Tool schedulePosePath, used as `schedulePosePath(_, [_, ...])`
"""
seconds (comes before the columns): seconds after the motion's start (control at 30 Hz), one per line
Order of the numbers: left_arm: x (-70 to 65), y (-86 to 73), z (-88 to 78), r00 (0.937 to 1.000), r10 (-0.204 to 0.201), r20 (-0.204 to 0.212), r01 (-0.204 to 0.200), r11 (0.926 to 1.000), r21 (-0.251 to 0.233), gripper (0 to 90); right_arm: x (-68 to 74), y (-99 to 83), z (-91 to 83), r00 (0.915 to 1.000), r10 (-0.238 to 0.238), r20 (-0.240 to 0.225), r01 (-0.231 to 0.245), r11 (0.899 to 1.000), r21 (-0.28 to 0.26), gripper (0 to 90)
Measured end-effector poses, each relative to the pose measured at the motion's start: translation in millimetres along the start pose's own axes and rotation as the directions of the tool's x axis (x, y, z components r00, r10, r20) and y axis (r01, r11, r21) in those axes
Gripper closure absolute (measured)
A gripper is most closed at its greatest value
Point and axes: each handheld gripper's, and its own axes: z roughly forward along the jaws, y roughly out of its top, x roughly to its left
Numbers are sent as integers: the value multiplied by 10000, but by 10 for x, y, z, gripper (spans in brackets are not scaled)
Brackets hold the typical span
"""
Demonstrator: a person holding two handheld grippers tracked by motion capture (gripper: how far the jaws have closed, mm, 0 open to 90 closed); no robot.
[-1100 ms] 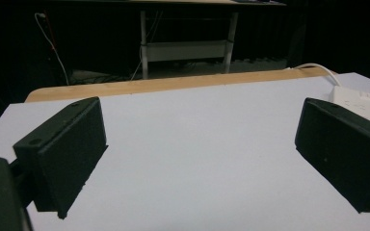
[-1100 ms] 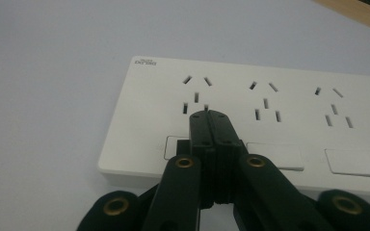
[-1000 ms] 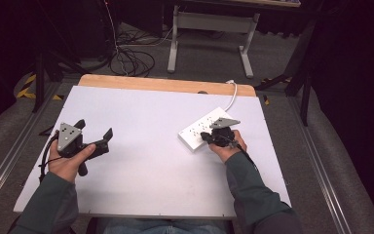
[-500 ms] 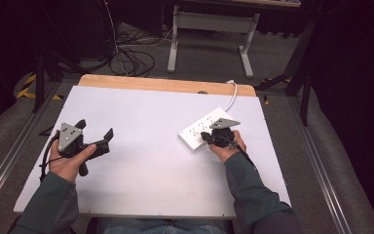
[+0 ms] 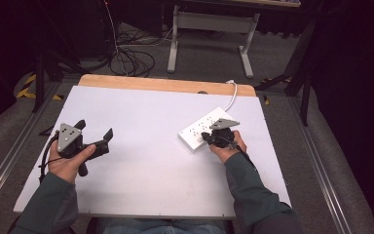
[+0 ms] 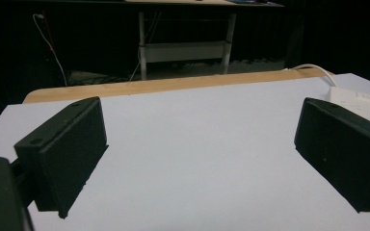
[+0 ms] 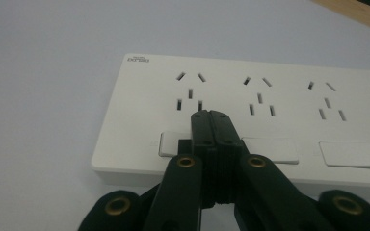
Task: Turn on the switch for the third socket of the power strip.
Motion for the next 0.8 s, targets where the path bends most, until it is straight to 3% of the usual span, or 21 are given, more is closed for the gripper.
schedulePosePath(0.5, [-6, 0, 17, 10000, 37, 37, -37, 10000, 11, 48, 4, 2, -8, 10000, -53, 47, 52, 10000, 56, 900])
schedulePosePath(0.7, [6, 2, 21, 10000, -7, 39, 7, 10000, 24, 48, 9, 8, -17, 9990, -427, 141, 426, 9991, 88, 900])
schedulePosePath(0.8, [-1, 1, 24, 10000, -25, 62, 25, 10000, 34, 48, -24, 19, -59, 9994, -231, 251, 236, 9995, -208, 900])
